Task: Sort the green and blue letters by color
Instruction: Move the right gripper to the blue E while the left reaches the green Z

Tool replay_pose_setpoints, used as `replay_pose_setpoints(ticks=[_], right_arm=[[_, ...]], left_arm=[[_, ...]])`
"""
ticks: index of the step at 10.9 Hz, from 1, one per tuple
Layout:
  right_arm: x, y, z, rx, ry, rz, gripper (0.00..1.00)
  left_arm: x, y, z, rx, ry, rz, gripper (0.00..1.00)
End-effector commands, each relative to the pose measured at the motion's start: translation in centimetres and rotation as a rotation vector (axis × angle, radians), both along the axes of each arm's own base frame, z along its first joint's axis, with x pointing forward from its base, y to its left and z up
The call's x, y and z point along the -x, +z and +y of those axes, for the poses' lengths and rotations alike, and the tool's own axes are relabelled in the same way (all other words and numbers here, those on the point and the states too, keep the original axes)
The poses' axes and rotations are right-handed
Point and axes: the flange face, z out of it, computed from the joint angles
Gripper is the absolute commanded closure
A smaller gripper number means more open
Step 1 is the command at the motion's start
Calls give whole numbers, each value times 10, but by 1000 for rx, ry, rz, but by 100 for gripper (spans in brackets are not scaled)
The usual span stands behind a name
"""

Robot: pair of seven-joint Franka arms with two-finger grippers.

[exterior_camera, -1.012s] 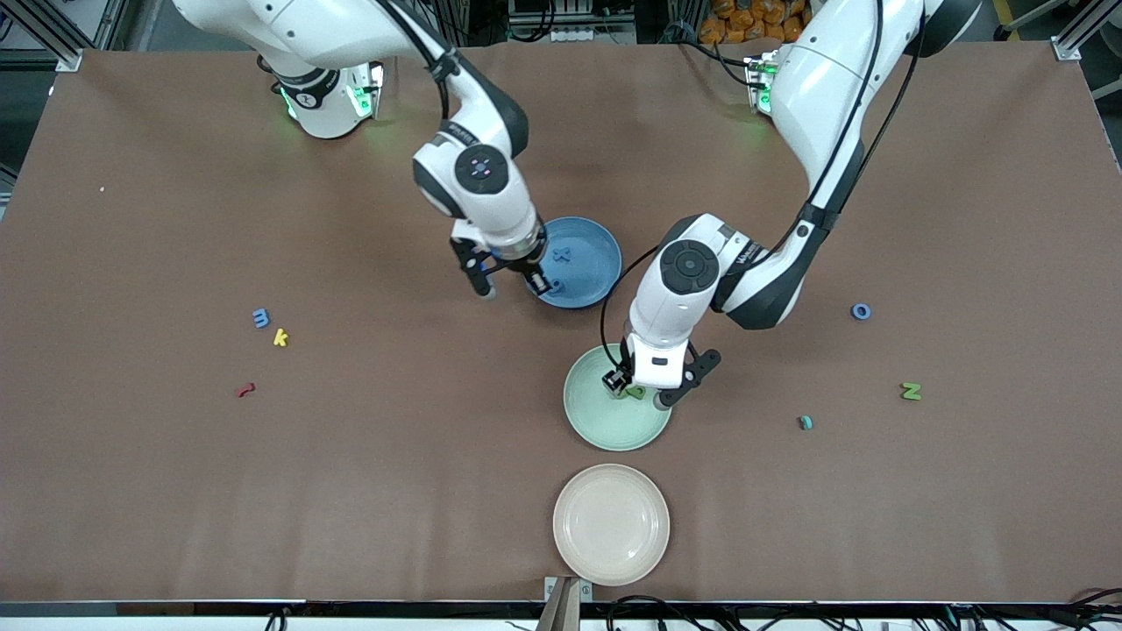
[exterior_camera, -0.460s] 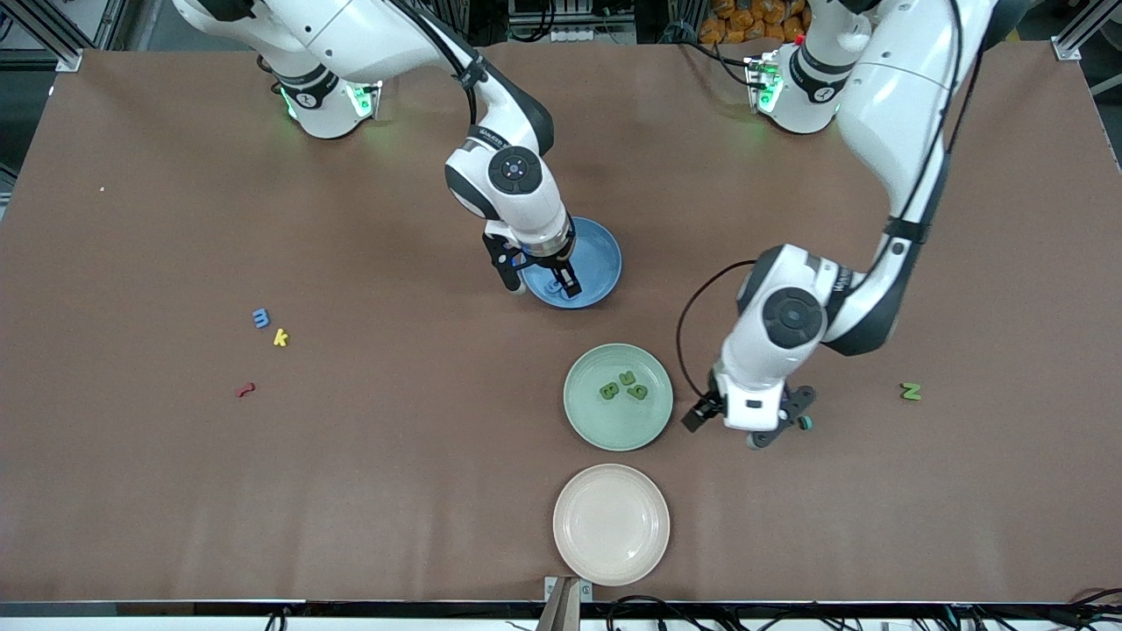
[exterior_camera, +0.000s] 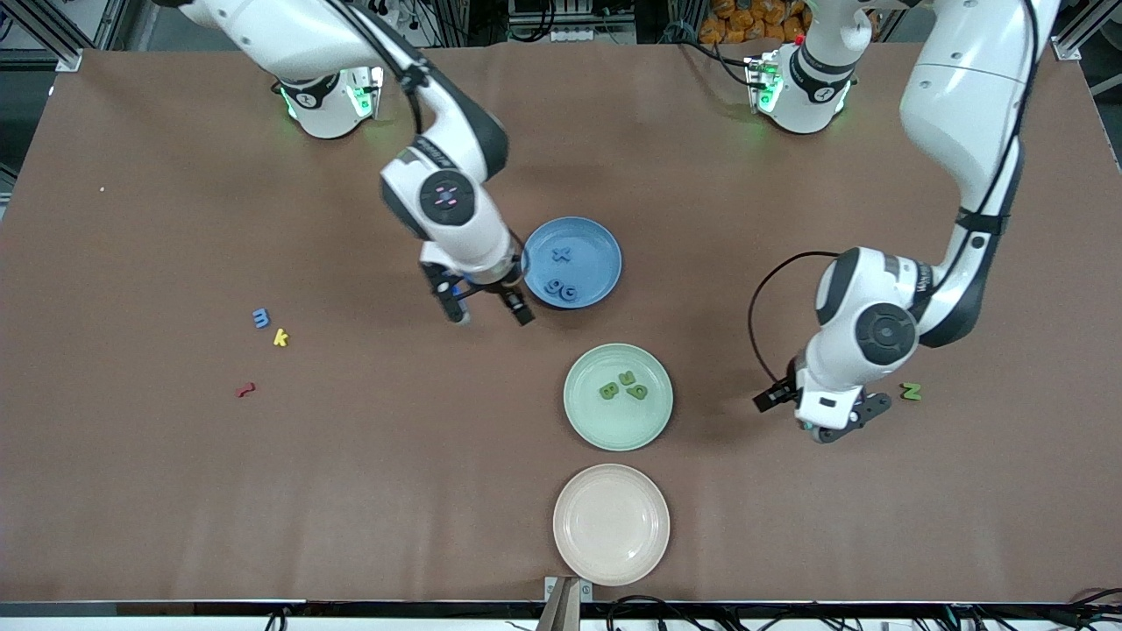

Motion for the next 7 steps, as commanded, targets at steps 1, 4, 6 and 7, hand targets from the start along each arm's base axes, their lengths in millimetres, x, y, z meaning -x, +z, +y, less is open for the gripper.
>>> replay_pose_setpoints(ticks=[1, 4, 6, 7], right_arm=[[-6, 21, -114, 91, 263, 51, 0], [-27, 44, -238, 122, 356, 140, 0], [-34, 46, -311, 125, 242, 150, 0], [-39, 49, -352, 123, 172, 146, 0]], left_arm=[[15, 3, 66, -2, -167, 38, 0], [10, -3, 124, 7, -281, 47, 0], [8, -8, 178, -31, -415, 35, 0], [6, -10, 193, -37, -480, 17, 0]])
